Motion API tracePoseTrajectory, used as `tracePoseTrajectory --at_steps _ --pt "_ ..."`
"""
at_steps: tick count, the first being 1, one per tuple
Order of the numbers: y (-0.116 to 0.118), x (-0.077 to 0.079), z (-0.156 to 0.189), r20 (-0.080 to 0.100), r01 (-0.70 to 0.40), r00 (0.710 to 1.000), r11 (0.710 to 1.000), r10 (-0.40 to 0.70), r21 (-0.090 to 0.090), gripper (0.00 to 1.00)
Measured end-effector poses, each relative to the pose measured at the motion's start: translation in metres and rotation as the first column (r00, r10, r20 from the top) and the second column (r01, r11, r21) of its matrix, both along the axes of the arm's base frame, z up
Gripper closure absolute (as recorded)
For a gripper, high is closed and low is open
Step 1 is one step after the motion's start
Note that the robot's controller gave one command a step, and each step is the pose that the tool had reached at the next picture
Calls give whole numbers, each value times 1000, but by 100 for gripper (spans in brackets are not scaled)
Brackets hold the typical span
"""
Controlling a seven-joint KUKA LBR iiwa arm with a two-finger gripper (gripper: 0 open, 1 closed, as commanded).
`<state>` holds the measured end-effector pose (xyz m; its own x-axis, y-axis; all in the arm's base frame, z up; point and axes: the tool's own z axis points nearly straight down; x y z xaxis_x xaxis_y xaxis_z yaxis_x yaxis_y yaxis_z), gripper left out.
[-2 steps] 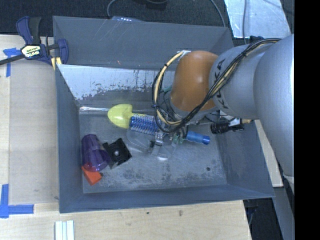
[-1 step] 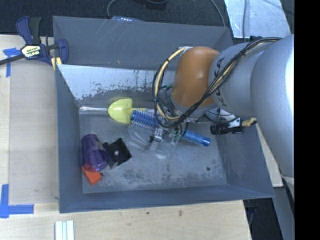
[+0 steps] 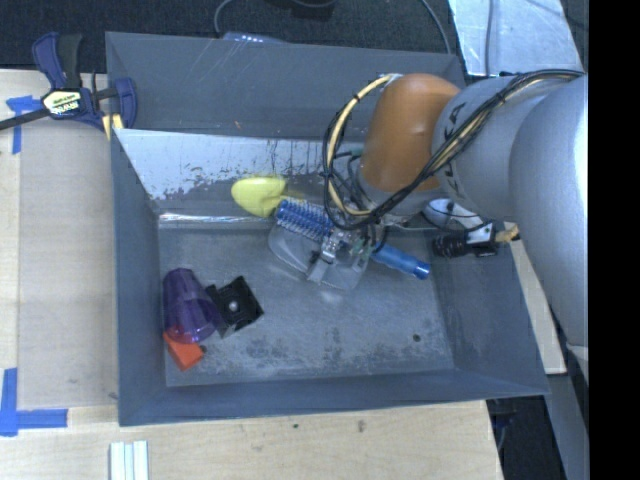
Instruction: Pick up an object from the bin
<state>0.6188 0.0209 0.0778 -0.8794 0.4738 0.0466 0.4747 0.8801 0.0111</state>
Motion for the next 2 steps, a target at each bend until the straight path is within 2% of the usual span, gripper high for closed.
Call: tracePoseTrajectory --at_steps 1,2 --pt "-18 6 -1 -8 -5 1000 1000 5 4 100" --pt "-12 -1 35 -5 1 1000 1000 -1 -6 100"
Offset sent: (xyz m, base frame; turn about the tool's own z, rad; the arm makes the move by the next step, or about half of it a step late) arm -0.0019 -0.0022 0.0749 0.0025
